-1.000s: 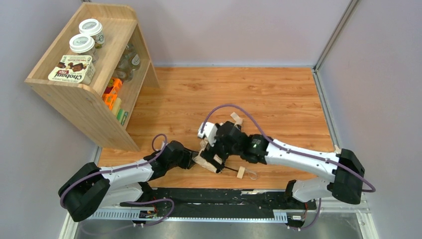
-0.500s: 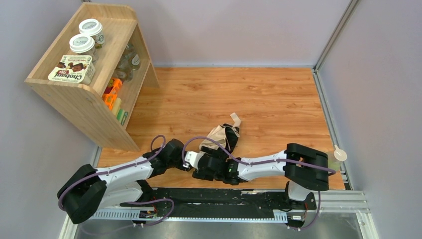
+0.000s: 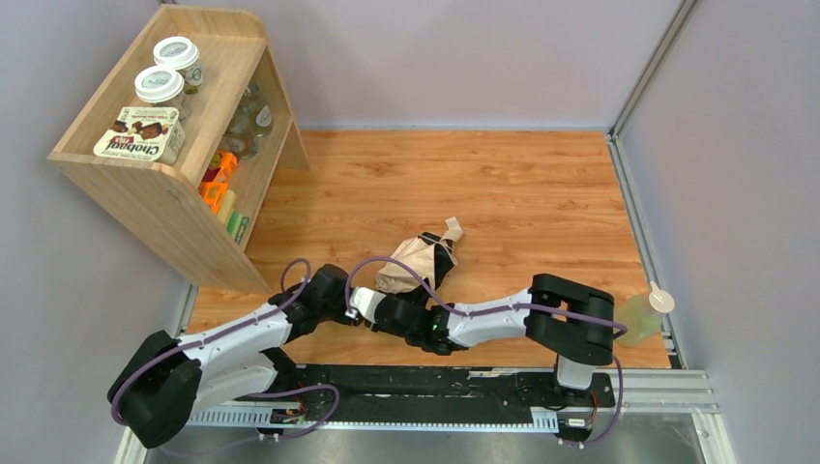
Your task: Put away the umbrella
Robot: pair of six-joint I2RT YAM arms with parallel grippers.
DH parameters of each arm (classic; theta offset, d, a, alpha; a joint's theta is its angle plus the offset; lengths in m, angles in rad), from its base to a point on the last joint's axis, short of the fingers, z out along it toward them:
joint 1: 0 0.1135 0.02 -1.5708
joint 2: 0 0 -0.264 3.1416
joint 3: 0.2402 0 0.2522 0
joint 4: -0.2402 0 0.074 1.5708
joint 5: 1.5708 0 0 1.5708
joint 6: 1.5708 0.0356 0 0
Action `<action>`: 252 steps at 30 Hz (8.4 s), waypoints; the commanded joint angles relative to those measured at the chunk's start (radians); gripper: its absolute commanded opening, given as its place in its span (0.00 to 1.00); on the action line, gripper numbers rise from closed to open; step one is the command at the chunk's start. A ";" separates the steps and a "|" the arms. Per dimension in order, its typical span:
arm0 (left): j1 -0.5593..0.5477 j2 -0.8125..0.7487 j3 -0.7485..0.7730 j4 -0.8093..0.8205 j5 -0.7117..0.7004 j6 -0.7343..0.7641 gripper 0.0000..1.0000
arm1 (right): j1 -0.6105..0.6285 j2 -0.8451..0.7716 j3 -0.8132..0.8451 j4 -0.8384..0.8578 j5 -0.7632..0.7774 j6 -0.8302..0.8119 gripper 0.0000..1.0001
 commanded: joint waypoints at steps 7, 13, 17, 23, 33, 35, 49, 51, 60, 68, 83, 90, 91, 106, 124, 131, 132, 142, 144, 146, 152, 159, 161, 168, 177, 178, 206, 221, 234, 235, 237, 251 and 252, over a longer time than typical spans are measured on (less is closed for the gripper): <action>0.055 0.076 -0.001 -0.065 0.105 0.132 0.00 | -0.160 0.072 0.002 -0.260 -0.376 0.155 0.00; 0.110 0.021 0.060 -0.098 0.017 0.285 0.39 | -0.224 0.101 0.036 -0.335 -0.563 0.189 0.00; 0.184 -0.100 0.051 -0.133 -0.001 0.367 0.66 | -0.275 0.133 0.054 -0.350 -0.659 0.189 0.00; 0.239 -0.359 -0.028 -0.153 0.017 0.385 0.73 | -0.357 0.178 0.080 -0.358 -0.814 0.256 0.00; 0.242 -0.340 -0.084 0.046 0.207 0.331 0.74 | -0.486 0.285 0.129 -0.354 -1.100 0.339 0.00; 0.241 -0.259 -0.065 0.086 0.252 0.330 0.74 | -0.505 0.298 0.131 -0.346 -1.117 0.353 0.00; 0.163 0.042 -0.029 0.327 0.163 0.293 0.75 | -0.542 0.342 0.155 -0.327 -1.189 0.360 0.00; 0.132 0.068 -0.019 0.313 0.126 0.285 0.75 | -0.542 0.345 0.158 -0.327 -1.195 0.360 0.00; 0.118 0.243 -0.094 0.330 -0.041 0.340 0.53 | -0.542 0.347 0.177 -0.341 -1.246 0.342 0.00; 0.118 0.199 -0.114 0.304 -0.072 0.405 0.00 | -0.537 0.290 0.195 -0.384 -1.204 0.319 0.00; 0.118 0.183 -0.025 0.055 0.017 0.365 0.00 | -0.318 -0.256 0.140 -0.440 -0.460 0.241 0.90; 0.118 0.251 0.036 -0.038 0.117 0.315 0.00 | -0.049 -0.244 -0.006 -0.100 0.088 0.026 0.91; 0.118 0.251 0.037 -0.044 0.127 0.310 0.00 | -0.031 -0.220 -0.015 -0.049 0.139 0.000 0.91; 0.118 0.243 0.073 -0.138 0.192 0.295 0.00 | -0.005 0.094 0.021 0.003 0.411 0.067 0.30; 0.256 0.029 0.123 -0.067 0.088 0.515 0.75 | -0.238 0.110 -0.064 -0.200 -0.546 0.339 0.00; 0.294 -0.109 0.080 -0.048 0.114 0.514 0.75 | -0.357 0.230 0.069 -0.368 -0.811 0.317 0.00; 0.294 -0.123 0.076 -0.041 0.124 0.509 0.76 | -0.374 0.250 0.092 -0.390 -0.865 0.319 0.00; 0.294 -0.212 0.042 -0.037 0.145 0.445 0.76 | -0.494 0.374 0.189 -0.475 -1.028 0.333 0.00; 0.294 -0.192 0.019 0.030 0.151 0.414 0.76 | -0.499 0.370 0.195 -0.482 -1.031 0.330 0.00; 0.294 -0.143 0.025 0.066 0.163 0.408 0.77 | -0.499 0.368 0.204 -0.488 -1.034 0.325 0.00; 0.294 -0.016 0.070 0.138 0.158 0.417 0.77 | -0.500 0.373 0.221 -0.501 -1.031 0.316 0.00; 0.294 0.003 0.105 0.114 0.132 0.474 0.77 | -0.502 0.379 0.235 -0.512 -1.023 0.301 0.00; 0.291 -0.043 0.099 0.075 0.120 0.460 0.78 | -0.502 0.379 0.235 -0.511 -1.023 0.301 0.00; 0.291 -0.038 0.108 0.043 0.086 0.410 0.78 | -0.500 0.374 0.240 -0.510 -1.017 0.299 0.00; 0.279 0.191 0.120 0.086 0.070 0.468 0.77 | -0.502 0.364 0.249 -0.525 -1.019 0.281 0.00; 0.279 0.202 0.104 0.065 0.065 0.476 0.74 | -0.502 0.362 0.255 -0.533 -1.022 0.275 0.00; 0.253 0.345 0.132 -0.147 0.089 0.557 0.00 | -0.362 -0.087 0.314 -0.512 -0.435 0.164 0.85; 0.251 0.427 0.232 -0.287 0.184 0.522 0.00 | -0.124 0.026 0.195 -0.094 0.072 -0.077 0.79; 0.253 0.355 0.258 -0.232 0.171 0.563 0.05 | -0.201 0.176 0.169 -0.383 -0.179 0.242 0.00; 0.253 0.336 0.266 -0.218 0.158 0.583 0.12 | -0.212 0.172 0.148 -0.393 -0.245 0.261 0.00; 0.265 0.300 0.268 -0.184 0.137 0.618 0.31 | -0.229 0.166 0.107 -0.404 -0.354 0.290 0.00; 0.325 0.125 0.171 0.156 0.293 0.628 0.74 | -0.452 0.264 0.059 -0.312 -0.968 0.422 0.00; 0.321 0.146 0.175 0.157 0.310 0.621 0.74 | -0.465 0.278 0.063 -0.309 -0.994 0.428 0.00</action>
